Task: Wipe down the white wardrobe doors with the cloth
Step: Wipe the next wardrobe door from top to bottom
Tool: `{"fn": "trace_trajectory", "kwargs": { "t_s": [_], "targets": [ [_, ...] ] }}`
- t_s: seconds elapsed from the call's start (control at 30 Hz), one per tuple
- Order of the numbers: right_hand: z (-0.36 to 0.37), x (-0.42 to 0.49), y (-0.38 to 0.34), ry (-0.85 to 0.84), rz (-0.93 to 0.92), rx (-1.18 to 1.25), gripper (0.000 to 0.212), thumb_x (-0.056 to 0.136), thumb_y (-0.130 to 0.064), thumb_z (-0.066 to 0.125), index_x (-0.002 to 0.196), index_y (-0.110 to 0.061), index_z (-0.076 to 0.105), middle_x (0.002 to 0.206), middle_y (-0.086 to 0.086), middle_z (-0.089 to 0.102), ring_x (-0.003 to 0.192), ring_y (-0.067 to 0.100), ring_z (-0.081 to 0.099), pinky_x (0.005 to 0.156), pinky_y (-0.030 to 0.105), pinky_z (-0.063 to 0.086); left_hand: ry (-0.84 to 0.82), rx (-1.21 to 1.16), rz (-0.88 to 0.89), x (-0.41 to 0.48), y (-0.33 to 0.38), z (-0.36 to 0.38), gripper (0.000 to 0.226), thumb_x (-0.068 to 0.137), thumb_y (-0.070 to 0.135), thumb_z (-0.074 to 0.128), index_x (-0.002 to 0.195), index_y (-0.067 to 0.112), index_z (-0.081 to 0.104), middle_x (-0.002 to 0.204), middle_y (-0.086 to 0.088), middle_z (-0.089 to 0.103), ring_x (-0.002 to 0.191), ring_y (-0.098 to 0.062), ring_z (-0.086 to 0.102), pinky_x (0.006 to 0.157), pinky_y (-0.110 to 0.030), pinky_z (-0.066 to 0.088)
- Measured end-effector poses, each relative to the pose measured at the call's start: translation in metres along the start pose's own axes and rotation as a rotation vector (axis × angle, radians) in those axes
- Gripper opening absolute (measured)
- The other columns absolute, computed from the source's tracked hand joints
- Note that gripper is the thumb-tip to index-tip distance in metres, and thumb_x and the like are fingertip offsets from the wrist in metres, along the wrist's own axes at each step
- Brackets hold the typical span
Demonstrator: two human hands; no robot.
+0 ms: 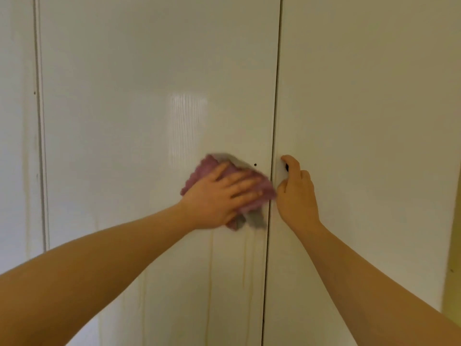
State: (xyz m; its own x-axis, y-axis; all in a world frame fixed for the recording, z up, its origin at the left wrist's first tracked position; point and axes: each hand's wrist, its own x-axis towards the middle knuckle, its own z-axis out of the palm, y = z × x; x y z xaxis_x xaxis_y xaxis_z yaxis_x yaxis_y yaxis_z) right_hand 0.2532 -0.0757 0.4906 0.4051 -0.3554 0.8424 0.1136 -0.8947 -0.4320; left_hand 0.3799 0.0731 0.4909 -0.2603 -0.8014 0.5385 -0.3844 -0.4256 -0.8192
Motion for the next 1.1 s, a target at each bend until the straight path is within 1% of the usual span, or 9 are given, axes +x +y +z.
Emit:
{"fn": "trace_trajectory", "kwargs": {
  "t_s": [0.13, 0.2, 0.3, 0.37, 0.5, 0.6, 0.7, 0.87, 1.1],
  "targets": [
    [0.006, -0.018, 0.008, -0.080, -0.060, 0.042, 0.040, 0.094, 0.000, 0.036, 0.130, -0.016, 0.045, 0.088, 0.007, 0.044, 0.081, 0.024, 0.047, 0.068, 0.027, 0.033, 0.087, -0.023, -0.501, 0.015, 0.000, -0.006, 0.056, 0.088, 0.038, 0.035, 0.141, 0.020, 0.040, 0.144, -0.012, 0.045, 0.134, -0.030, 0.028, 0.110, -0.054, 0.011],
    [0.011, -0.024, 0.012, -0.092, -0.034, 0.055, 0.025, 0.090, 0.003, 0.039, 0.105, -0.012, 0.052, 0.088, 0.005, 0.045, 0.083, 0.026, 0.047, 0.070, 0.031, 0.036, 0.071, -0.087, -0.418, 0.010, 0.031, -0.002, 0.058, 0.084, 0.039, 0.036, 0.140, 0.022, 0.041, 0.143, -0.013, 0.045, 0.133, -0.031, 0.028, 0.109, -0.054, 0.010],
    [0.012, -0.021, 0.011, -0.093, 0.042, 0.087, 0.016, 0.086, 0.004, 0.042, 0.084, -0.012, 0.043, 0.089, 0.004, 0.043, 0.086, 0.025, 0.047, 0.076, 0.035, 0.039, 0.040, -0.087, -0.075, -0.005, 0.039, 0.002, 0.055, 0.088, 0.041, 0.039, 0.141, 0.026, 0.041, 0.146, -0.008, 0.043, 0.134, -0.029, 0.031, 0.112, -0.053, 0.011],
    [0.013, -0.019, 0.011, -0.086, 0.037, 0.066, 0.016, 0.085, 0.004, 0.043, 0.083, -0.012, 0.042, 0.090, 0.005, 0.042, 0.084, 0.024, 0.046, 0.076, 0.035, 0.039, 0.065, -0.029, -0.138, -0.003, 0.023, 0.005, 0.054, 0.091, 0.042, 0.038, 0.142, 0.025, 0.039, 0.146, -0.008, 0.042, 0.135, -0.027, 0.030, 0.113, -0.051, 0.009],
    [0.018, -0.023, 0.010, -0.057, 0.032, 0.002, 0.011, 0.086, 0.002, 0.044, 0.089, -0.007, 0.048, 0.090, 0.007, 0.042, 0.081, 0.021, 0.042, 0.073, 0.034, 0.038, 0.108, -0.080, -0.530, 0.010, 0.044, 0.003, 0.051, 0.092, 0.037, 0.037, 0.141, 0.022, 0.037, 0.146, -0.011, 0.041, 0.135, -0.030, 0.028, 0.112, -0.053, 0.010],
    [0.019, -0.026, 0.011, -0.066, 0.040, -0.036, 0.011, 0.086, 0.002, 0.044, 0.095, -0.002, 0.050, 0.092, 0.005, 0.039, 0.083, 0.022, 0.042, 0.074, 0.033, 0.037, 0.078, -0.111, -0.230, -0.001, 0.063, 0.009, 0.044, 0.092, 0.036, 0.040, 0.131, 0.018, 0.050, 0.145, -0.011, 0.044, 0.132, -0.030, 0.033, 0.111, -0.054, 0.012],
    [0.016, -0.028, 0.012, -0.099, 0.010, -0.012, 0.014, 0.084, 0.006, 0.044, 0.096, 0.000, 0.050, 0.092, 0.005, 0.038, 0.084, 0.025, 0.044, 0.075, 0.035, 0.038, 0.062, -0.005, 0.009, -0.018, 0.026, 0.011, 0.051, 0.090, 0.040, 0.041, 0.137, 0.020, 0.041, 0.144, -0.009, 0.045, 0.132, -0.030, 0.034, 0.111, -0.055, 0.013],
    [0.015, -0.023, 0.017, -0.115, 0.001, -0.051, 0.018, 0.083, 0.004, 0.045, 0.087, -0.012, 0.039, 0.092, 0.005, 0.037, 0.079, 0.022, 0.041, 0.072, 0.036, 0.038, 0.068, -0.033, -0.342, -0.010, 0.033, 0.006, 0.053, 0.089, 0.040, 0.041, 0.139, 0.024, 0.046, 0.144, -0.013, 0.044, 0.133, -0.033, 0.031, 0.109, -0.059, 0.010],
    [0.017, -0.022, 0.008, -0.098, 0.047, -0.041, 0.012, 0.085, 0.003, 0.046, 0.088, -0.009, 0.044, 0.092, 0.007, 0.038, 0.080, 0.025, 0.044, 0.076, 0.043, 0.042, 0.034, -0.036, -0.148, -0.020, 0.026, 0.001, 0.054, 0.088, 0.039, 0.046, 0.140, 0.027, 0.038, 0.145, -0.009, 0.044, 0.133, -0.031, 0.032, 0.111, -0.056, 0.013]
  ]
}}
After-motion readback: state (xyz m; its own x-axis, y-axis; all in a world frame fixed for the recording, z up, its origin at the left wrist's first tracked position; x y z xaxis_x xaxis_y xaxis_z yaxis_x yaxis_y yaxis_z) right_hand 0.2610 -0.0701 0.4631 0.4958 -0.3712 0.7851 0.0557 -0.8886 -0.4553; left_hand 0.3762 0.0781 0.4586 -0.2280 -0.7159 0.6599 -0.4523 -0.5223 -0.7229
